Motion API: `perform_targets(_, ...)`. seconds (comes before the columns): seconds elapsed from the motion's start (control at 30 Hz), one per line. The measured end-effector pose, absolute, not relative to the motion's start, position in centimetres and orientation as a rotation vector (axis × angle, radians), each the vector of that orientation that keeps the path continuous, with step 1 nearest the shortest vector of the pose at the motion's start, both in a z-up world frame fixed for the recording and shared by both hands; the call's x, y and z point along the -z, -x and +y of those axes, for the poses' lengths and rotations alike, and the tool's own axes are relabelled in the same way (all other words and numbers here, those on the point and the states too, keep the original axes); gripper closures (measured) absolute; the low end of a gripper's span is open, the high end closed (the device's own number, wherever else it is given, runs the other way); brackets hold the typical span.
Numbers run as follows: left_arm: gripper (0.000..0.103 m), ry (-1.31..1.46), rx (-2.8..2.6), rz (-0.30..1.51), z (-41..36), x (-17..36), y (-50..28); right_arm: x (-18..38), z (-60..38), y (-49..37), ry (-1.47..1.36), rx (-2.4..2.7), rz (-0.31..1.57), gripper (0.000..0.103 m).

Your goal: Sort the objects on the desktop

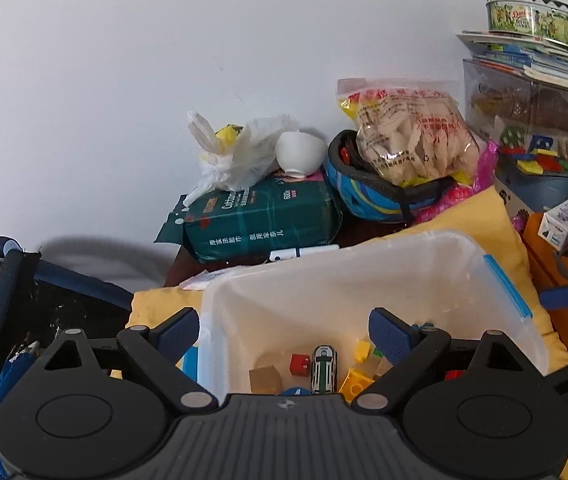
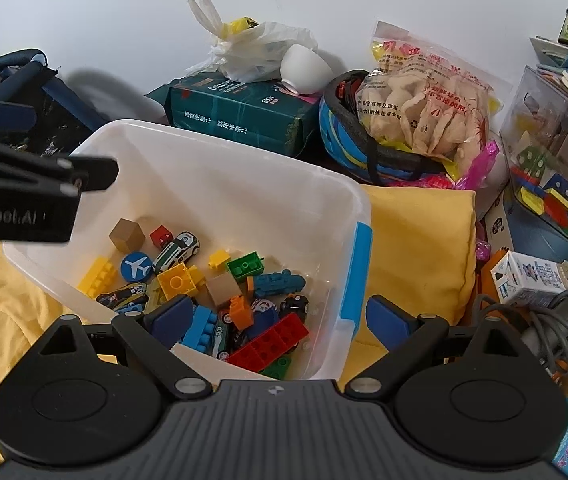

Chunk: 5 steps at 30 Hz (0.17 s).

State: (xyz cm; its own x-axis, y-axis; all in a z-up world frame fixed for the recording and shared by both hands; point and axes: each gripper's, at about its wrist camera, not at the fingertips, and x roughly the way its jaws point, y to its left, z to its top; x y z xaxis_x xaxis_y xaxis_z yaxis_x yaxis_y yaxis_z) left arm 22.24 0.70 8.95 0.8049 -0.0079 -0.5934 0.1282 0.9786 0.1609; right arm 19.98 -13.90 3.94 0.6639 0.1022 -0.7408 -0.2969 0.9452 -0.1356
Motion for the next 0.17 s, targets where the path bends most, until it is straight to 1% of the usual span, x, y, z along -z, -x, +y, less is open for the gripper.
perform_targets(0.17,0.009,-0.212,0.087,0.614,0.26,-8.85,-22.17,-3.74,-13.8,-19.93,0.256,-0.231,0.818,0.007)
